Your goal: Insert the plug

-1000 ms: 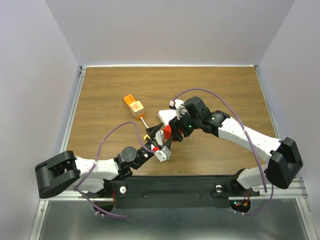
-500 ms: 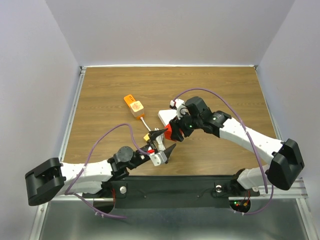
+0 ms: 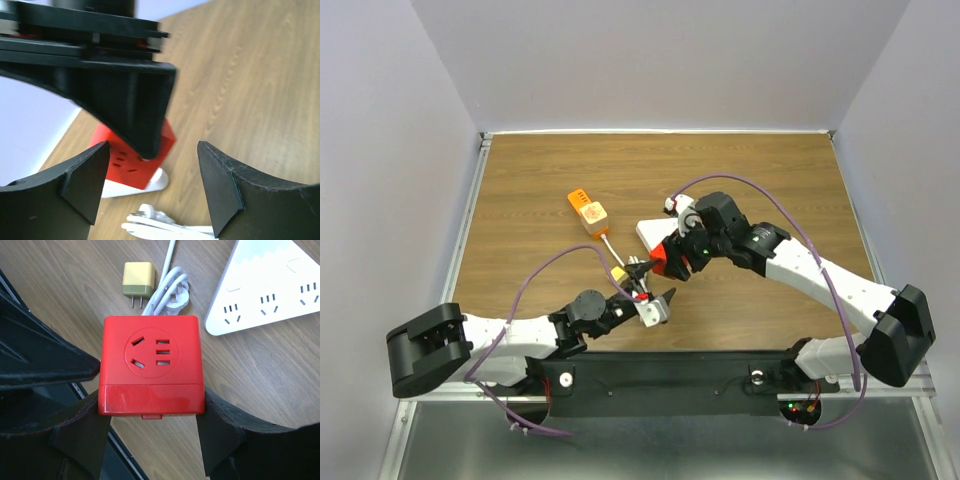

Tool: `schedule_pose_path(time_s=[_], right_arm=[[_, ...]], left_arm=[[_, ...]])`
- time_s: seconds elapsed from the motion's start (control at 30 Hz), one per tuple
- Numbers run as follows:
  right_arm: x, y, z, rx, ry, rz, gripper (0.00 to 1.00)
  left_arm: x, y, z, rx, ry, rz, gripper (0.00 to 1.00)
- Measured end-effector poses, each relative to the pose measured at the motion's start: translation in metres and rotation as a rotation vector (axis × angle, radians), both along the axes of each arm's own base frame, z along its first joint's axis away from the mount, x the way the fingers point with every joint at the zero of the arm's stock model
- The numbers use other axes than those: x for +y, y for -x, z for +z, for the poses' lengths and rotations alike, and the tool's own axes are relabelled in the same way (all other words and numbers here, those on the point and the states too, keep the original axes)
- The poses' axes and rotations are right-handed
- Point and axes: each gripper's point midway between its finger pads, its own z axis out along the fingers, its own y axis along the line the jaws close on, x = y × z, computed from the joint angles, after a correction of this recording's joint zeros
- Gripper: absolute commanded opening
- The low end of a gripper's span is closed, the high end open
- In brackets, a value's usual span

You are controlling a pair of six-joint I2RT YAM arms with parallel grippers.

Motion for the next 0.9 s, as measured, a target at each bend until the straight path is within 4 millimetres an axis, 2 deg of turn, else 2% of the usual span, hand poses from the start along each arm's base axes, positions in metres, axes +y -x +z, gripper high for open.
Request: schedule_pose_path(time_s=[0.27,0.5,0.9], right_arm=[[0.004,0.006,0.001,0.011,-0.011,0.025,0.00],[0.004,0.005,0.001,0.007,-0.009,0.028,0.01],[-0.002,0.002,-0.002,-0.011,0.023,0.015,0.00]], left_arm=[[0.008,-0.012,0.022,-0.071,0.070,0.079,0.82],[0.003,-0.013,0.005,-0.058,0.020,0.078,0.82],[-0.005,-0.020,-0.001,-0.046,-0.006,0.097,0.83]])
